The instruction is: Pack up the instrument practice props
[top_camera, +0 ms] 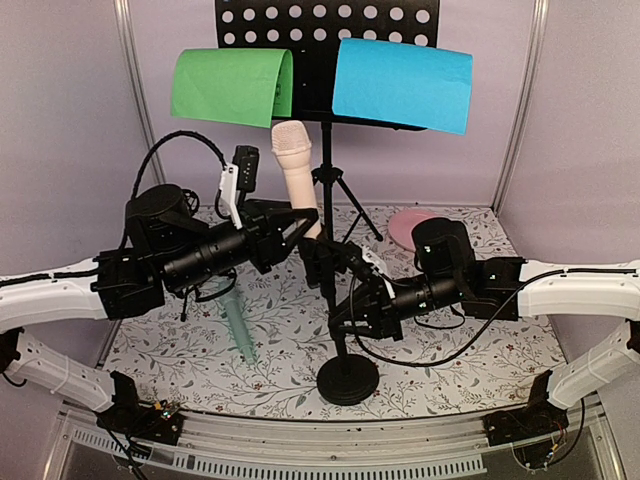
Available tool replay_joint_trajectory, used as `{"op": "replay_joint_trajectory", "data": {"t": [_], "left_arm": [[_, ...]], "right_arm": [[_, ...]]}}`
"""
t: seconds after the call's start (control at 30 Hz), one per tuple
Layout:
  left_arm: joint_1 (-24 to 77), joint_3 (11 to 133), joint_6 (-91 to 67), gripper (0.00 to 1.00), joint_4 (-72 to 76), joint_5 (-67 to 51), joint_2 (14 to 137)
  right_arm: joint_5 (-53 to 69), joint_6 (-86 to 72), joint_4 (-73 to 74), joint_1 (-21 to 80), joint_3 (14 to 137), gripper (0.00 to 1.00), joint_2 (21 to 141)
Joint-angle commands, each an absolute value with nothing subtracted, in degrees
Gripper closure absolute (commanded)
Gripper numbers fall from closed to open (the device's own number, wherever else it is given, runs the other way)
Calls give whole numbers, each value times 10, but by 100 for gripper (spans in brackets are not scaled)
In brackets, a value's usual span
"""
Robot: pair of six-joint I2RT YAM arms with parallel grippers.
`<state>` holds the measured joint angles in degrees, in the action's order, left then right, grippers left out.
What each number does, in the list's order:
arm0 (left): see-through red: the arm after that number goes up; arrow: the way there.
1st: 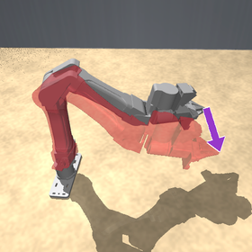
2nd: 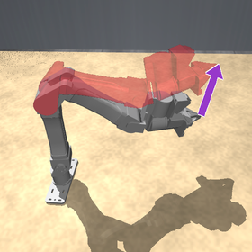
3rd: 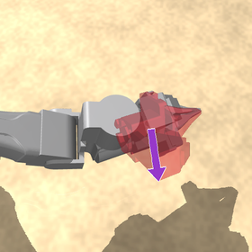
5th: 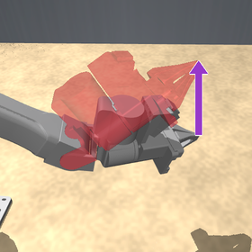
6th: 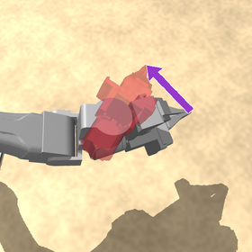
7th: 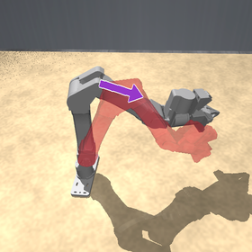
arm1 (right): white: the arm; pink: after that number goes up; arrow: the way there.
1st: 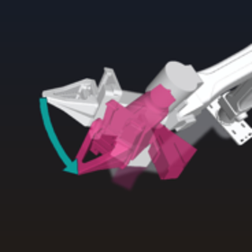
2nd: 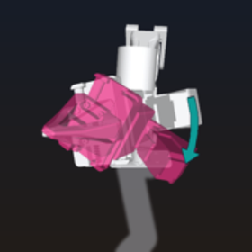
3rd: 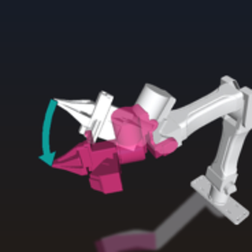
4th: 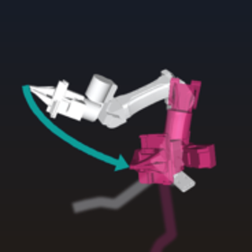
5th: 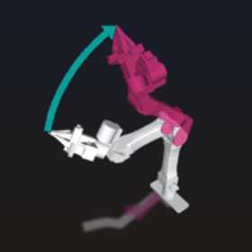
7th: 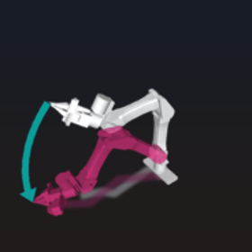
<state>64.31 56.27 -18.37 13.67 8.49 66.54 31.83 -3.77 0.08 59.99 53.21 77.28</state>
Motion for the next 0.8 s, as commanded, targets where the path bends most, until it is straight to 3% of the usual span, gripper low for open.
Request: {"op": "replay_joint_trajectory", "data": {"t": [0.0, 0.4, 0.77], "left_arm": [[647, 582, -201, 89, 162, 157, 629], [645, 625, -167, 91, 151, 171, 611], [645, 682, -115, 91, 68, 224, 595]], "right_arm": [[326, -38, -14, 605, 544, 100, 777], [322, -30, 20, 604, 563, 100, 808], [253, 63, 151, 604, 590, 100, 863]]}}
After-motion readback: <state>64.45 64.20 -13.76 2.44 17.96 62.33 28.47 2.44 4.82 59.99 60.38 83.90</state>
